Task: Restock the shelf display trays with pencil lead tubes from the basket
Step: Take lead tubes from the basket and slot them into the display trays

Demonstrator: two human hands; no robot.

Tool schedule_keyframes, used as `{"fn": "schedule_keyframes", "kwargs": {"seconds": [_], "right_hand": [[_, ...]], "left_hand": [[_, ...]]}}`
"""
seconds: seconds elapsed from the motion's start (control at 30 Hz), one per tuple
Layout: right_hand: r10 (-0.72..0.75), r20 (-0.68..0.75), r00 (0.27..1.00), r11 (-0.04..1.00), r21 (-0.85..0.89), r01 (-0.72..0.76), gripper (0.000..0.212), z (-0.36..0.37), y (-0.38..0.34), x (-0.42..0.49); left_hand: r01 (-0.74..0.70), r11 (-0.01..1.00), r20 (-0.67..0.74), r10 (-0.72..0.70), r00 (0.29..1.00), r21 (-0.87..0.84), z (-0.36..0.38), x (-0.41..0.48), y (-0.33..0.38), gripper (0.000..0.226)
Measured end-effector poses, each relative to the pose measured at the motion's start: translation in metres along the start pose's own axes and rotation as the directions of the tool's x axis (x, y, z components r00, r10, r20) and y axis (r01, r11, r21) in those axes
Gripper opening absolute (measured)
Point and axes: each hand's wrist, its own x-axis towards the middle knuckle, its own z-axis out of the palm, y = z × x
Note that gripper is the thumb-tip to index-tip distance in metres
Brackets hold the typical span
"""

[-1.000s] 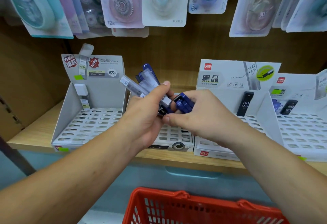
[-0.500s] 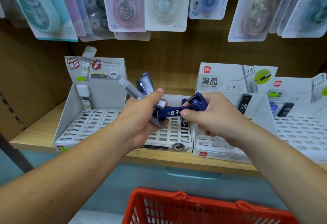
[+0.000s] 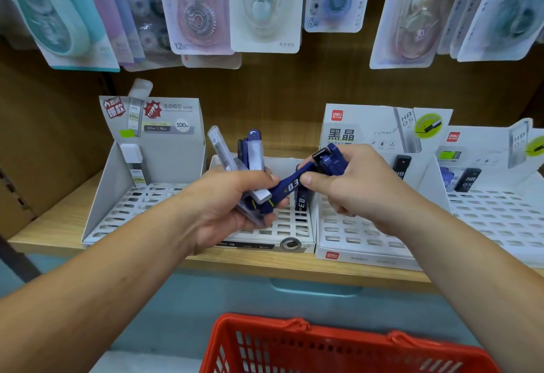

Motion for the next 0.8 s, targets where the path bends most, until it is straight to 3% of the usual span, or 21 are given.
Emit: {"fn": "schedule_keyframes", "kwargs": {"seconds": [0.23, 0.47, 0.67, 0.73, 0.8], "right_hand": [[0.097, -0.033, 0.995, 0.986, 0.136, -0.092, 0.007, 0.002, 0.000, 0.003], [0.218, -0.103, 0.971, 0.905, 0.393, -0.161, 0.013, -0.013, 0.003, 0.007], [0.242, -0.003, 0.970, 0.855, 0.474, -0.212, 0.014, 0.005, -0.001, 0.003], [0.235, 0.026, 0.972, 0.860, 0.460, -0.220, 0.018, 0.008, -0.004, 0.002], [0.214, 0.066, 0.975, 0.928, 0.299, -0.223, 0.023, 0.003, -0.008, -0.001]], "left_hand": [[0.002, 0.999, 0.038, -0.004, 0.999, 0.051, -0.003, 0.001, 0.003, 0.022], [-0.025, 0.996, -0.065, 0.019, 0.998, -0.088, -0.010, 0.007, 0.002, 0.013], [-0.112, 0.985, -0.142, 0.094, 0.985, -0.128, 0.000, 0.011, -0.001, 0.018], [-0.141, 0.986, -0.173, 0.124, 0.977, -0.090, 0.002, 0.011, -0.001, 0.018], [-0.161, 0.984, -0.213, 0.140, 0.967, -0.080, 0.002, 0.010, 0.001, 0.018]]}}
